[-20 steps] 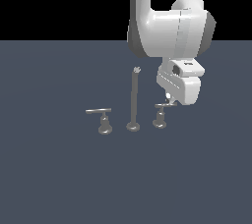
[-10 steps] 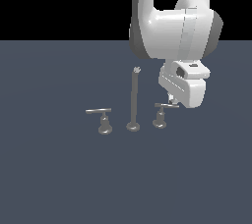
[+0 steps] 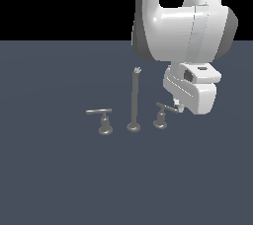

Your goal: Turn on the faucet by rotating a designated handle.

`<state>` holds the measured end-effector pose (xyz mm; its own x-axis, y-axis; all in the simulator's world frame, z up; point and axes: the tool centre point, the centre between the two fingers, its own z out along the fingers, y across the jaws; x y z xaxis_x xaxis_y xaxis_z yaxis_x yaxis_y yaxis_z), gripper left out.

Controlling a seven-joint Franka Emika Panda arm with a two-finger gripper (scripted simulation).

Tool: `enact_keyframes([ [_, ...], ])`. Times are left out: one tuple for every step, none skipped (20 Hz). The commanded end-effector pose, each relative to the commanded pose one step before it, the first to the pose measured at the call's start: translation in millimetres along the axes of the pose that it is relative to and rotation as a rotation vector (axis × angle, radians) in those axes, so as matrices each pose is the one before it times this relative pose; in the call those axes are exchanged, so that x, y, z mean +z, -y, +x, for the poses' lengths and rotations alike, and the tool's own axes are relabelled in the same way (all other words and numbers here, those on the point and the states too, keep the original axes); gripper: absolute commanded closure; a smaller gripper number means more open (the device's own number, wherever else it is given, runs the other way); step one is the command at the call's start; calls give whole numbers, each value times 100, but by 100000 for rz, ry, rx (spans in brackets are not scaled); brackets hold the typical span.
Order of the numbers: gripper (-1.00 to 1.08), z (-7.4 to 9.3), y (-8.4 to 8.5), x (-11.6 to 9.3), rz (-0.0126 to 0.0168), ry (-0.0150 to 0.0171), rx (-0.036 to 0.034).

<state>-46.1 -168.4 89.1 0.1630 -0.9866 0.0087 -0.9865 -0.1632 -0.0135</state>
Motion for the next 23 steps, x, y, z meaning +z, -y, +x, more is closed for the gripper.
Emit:
enact_keyframes([
  [108, -620, -391, -7, -241, 205, -192],
  [108, -299, -249, -4, -102, 61, 12],
  [108, -300, -250, -4, -102, 61, 12],
  [108, -302, -251, -4, -102, 61, 13],
  [108, -303, -252, -5, -102, 61, 13],
  [108, -304, -253, -5, -102, 61, 13],
  [108, -305, -253, -5, -102, 61, 13],
  [108, -306, -254, -1, -110, 66, 14],
  [108, -308, -255, -6, -102, 61, 13],
  [108, -310, -255, -6, -102, 61, 13],
  [108, -310, -255, -2, -110, 66, 14],
  [108, 0, 0, 0, 0, 0, 0],
  [108, 1550, -78, 17, 359, -689, 2262],
  [108, -599, 97, -5, -46, 76, -238],
  [108, -603, 99, -4, -47, 77, -242],
  [108, -607, 101, -4, -48, 79, -246],
  [108, -608, 100, -5, -47, 78, -242],
  [108, -610, 101, -5, -47, 78, -242],
  [108, -616, 104, -4, -48, 81, -250],
  [108, -615, 104, -5, -46, 79, -242],
  [108, -621, 107, -4, -48, 82, -250],
  [108, -622, 109, -5, -46, 82, -246],
  [108, 0, 0, 0, 0, 0, 0],
])
